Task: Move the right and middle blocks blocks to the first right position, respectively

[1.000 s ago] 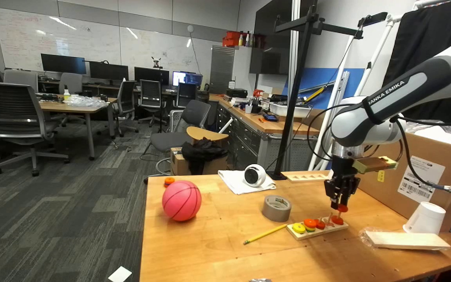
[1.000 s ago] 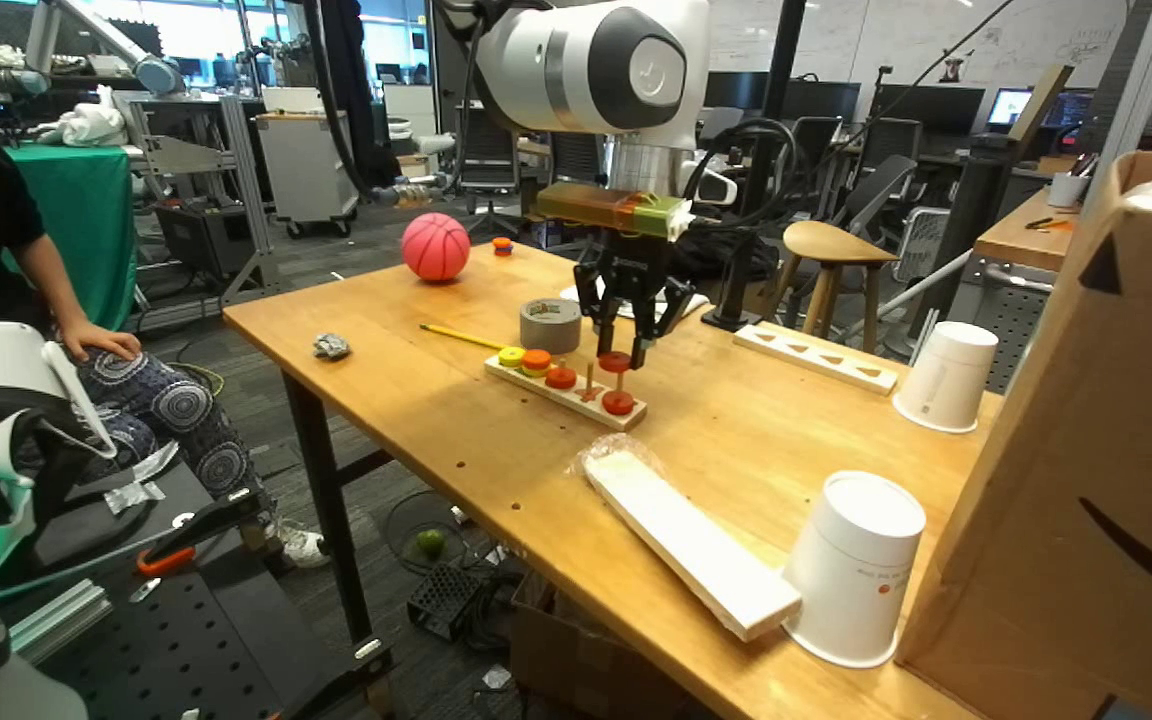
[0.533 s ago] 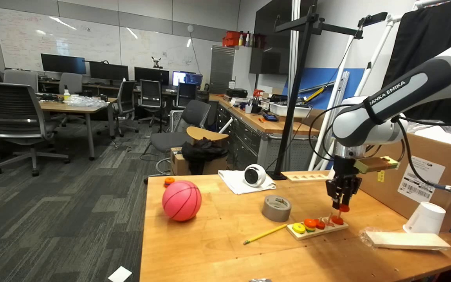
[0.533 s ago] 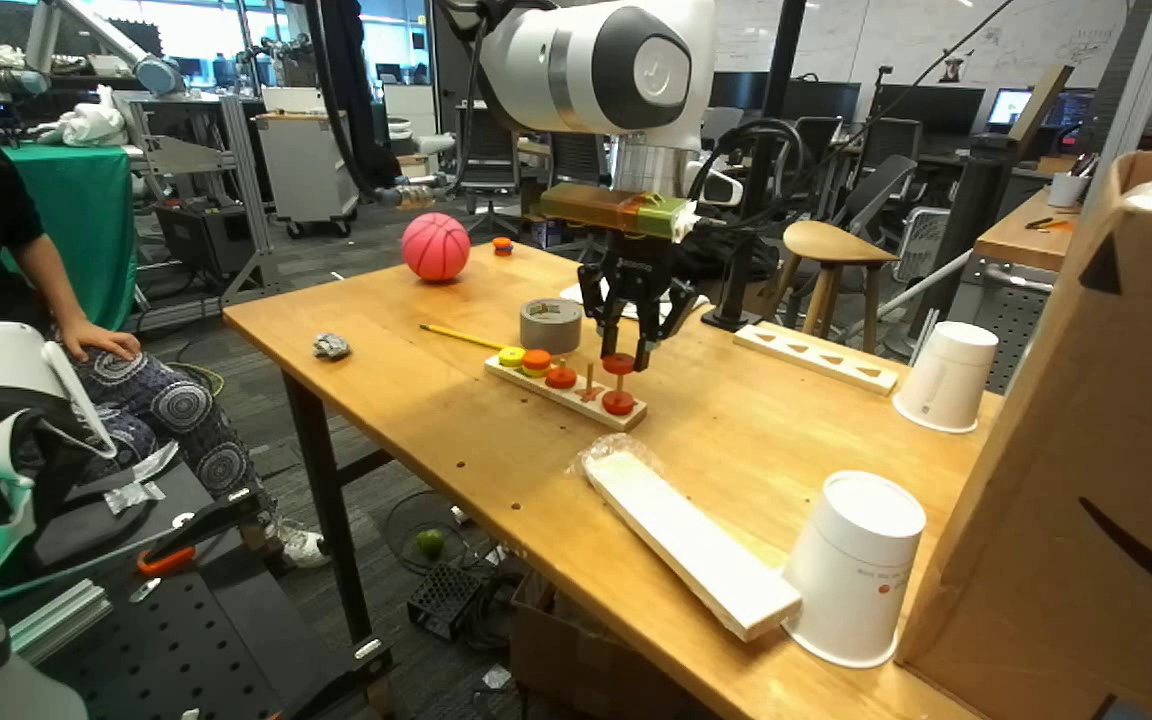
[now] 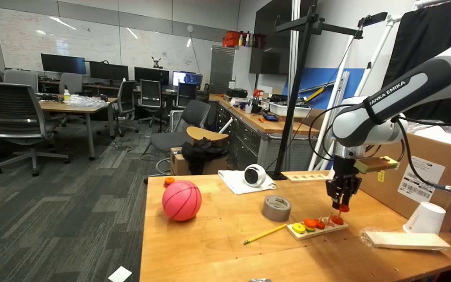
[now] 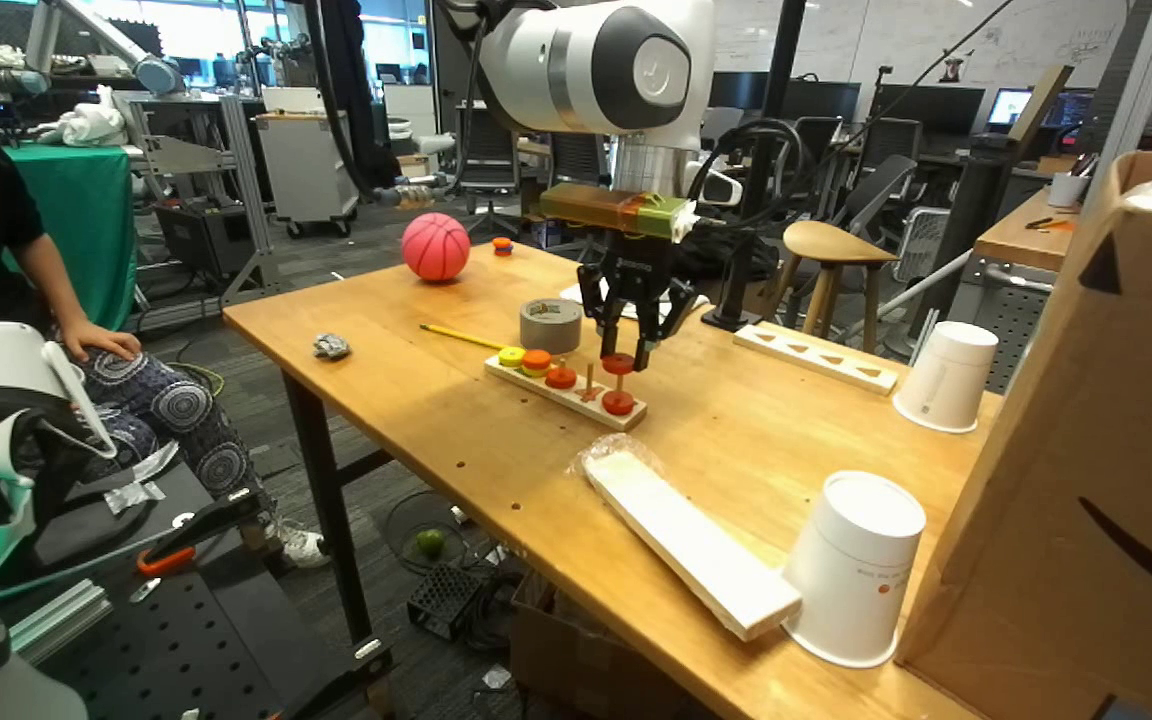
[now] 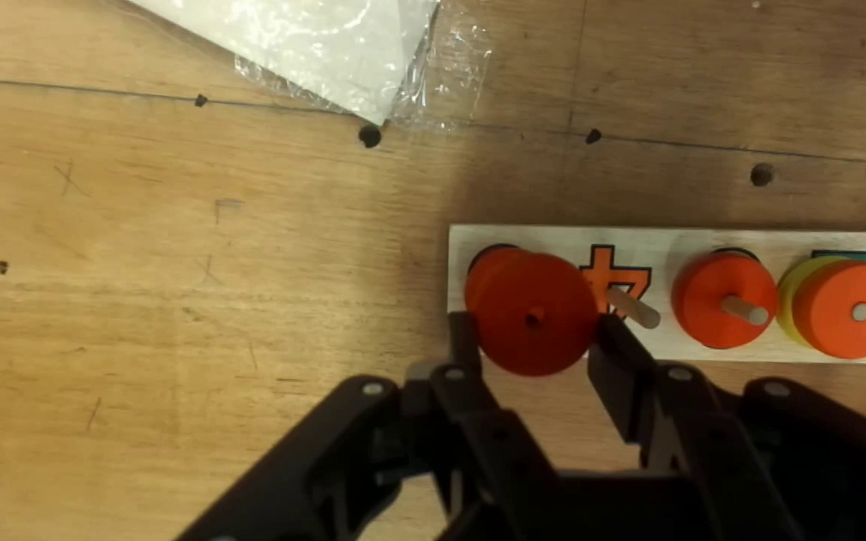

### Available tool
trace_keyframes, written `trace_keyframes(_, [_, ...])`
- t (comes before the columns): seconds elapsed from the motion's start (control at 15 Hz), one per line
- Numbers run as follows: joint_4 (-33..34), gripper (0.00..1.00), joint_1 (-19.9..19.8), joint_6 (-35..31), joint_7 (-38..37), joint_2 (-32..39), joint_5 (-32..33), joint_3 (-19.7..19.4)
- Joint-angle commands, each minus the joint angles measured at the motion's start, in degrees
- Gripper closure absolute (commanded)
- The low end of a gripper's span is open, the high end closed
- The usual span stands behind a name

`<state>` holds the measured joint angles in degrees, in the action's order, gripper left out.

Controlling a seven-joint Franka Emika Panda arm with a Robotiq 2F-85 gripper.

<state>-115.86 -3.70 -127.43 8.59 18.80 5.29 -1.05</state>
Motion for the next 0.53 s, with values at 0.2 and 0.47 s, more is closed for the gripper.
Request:
trace_keyframes(0.2, [0.0,0.76,0.0,-0.2,1.7,0.4,-0.4,0.1])
trace_keyframes(0.47, [0.4,0.76,0.1,-0.1,1.9,0.5,-0.3,0.2])
